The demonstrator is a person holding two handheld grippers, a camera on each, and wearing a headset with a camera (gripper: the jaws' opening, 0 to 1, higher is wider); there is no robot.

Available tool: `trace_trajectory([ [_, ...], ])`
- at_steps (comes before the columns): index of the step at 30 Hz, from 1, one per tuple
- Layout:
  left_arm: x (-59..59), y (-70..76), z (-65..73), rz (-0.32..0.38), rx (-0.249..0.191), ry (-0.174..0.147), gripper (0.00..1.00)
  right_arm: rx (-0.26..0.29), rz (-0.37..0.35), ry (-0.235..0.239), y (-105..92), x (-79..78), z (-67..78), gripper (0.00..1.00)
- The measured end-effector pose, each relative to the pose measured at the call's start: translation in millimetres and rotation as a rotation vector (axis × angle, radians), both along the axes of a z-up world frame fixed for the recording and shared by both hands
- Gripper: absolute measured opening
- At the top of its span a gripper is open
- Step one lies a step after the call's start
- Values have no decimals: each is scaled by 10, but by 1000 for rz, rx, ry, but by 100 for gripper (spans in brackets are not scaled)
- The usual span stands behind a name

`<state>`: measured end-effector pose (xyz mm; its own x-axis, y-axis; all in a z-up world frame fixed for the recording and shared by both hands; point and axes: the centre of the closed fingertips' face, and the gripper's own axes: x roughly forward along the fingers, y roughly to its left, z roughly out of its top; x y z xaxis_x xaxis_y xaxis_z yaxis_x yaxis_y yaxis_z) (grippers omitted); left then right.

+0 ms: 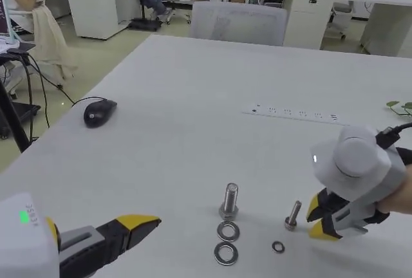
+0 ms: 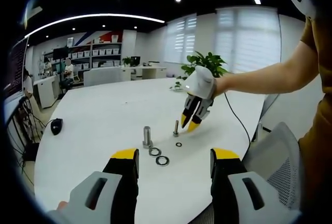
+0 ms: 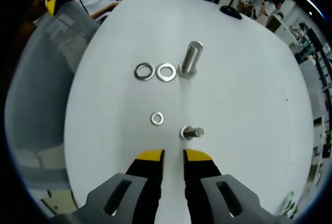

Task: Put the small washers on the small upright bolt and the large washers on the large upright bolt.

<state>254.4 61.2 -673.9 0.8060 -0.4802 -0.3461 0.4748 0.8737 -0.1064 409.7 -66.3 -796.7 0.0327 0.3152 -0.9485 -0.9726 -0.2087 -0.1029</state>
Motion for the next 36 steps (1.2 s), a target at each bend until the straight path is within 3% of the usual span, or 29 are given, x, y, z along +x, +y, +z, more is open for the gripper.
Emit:
trace_trajectory([
  [9, -47, 3, 14, 6, -4, -7, 55, -2, 1, 20, -12, -154, -58, 16],
  [17, -58, -5, 4, 9, -12, -8, 55, 2, 11, 54, 80, -294, -202, 17],
  [26, -21, 52, -15, 23, -17, -5, 54, 4, 1, 80, 208, -279, -275, 18],
  [36, 15, 64, -47, 21, -20, 3, 54, 4, 24, 92, 349, -265, -260, 18],
])
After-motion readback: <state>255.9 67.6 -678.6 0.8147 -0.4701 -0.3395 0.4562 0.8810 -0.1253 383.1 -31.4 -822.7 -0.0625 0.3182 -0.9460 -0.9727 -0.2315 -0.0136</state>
